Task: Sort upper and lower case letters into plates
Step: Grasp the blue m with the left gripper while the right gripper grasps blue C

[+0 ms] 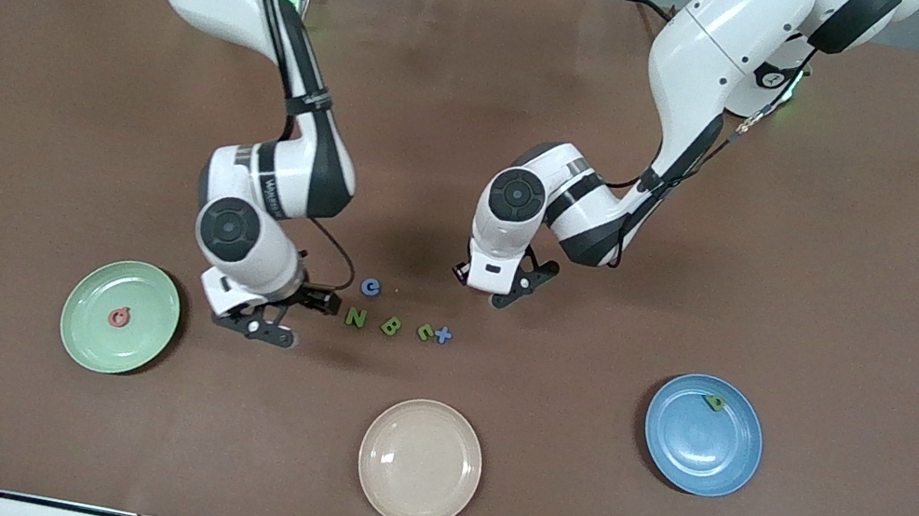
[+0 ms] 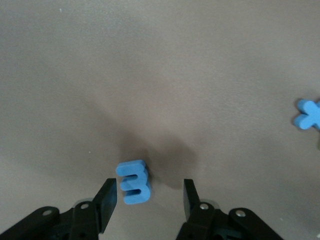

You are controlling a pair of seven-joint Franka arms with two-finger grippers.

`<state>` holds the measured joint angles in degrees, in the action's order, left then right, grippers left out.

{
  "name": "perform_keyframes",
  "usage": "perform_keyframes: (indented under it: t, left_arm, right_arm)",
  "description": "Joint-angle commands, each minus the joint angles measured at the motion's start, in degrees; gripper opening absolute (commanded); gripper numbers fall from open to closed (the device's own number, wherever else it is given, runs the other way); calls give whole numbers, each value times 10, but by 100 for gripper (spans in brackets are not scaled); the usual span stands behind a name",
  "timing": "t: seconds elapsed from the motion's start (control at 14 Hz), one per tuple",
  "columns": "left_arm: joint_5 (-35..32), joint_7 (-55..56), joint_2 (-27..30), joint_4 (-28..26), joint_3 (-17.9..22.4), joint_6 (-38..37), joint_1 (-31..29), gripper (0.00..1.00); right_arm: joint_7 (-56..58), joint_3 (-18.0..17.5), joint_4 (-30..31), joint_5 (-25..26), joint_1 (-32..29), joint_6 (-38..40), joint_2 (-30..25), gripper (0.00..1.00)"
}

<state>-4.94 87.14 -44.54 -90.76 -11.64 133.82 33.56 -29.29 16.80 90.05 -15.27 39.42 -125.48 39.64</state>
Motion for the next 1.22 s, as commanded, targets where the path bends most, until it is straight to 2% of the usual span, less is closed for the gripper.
perform_keyframes:
  t: [0.0,0.29,0.36,0.43,0.5,0.57,0.64,0.72,0.86,0.93,1.15]
  left_arm:
    - [8,5,-8,10,2,-16,2,59]
    - [9,19,-11,9,2,-40,3,57]
    - [9,22,-11,9,2,-41,3,54]
    - [8,36,-12,10,2,-41,4,48]
    - [8,45,-18,13,2,-41,4,35]
    - [5,48,-16,11,2,-42,5,15]
    - [4,48,-13,10,3,-42,4,5]
    - [0,46,-12,14,7,-42,1,1]
    - [-2,38,-9,27,19,-42,-12,1]
    - [-4,35,-2,48,39,-45,-15,1]
    - [-31,-24,9,80,93,-80,-21,1]
  right_arm:
    - [-69,7,14,-15,38,-17,6,95]
    - [-90,6,70,-15,60,-112,14,95]
    - [-102,6,71,-15,65,-117,18,95]
    - [-107,6,71,-15,69,-118,18,95]
    - [-107,6,72,-15,70,-119,21,95]
    - [-108,6,75,-15,70,-120,22,95]
    - [-109,4,76,-17,70,-120,22,94]
    - [-117,-1,76,-26,70,-120,23,94]
    - [-123,-5,76,-35,74,-124,25,91]
    - [-123,-5,76,-35,77,-126,27,88]
    - [-123,-5,76,-35,79,-126,28,68]
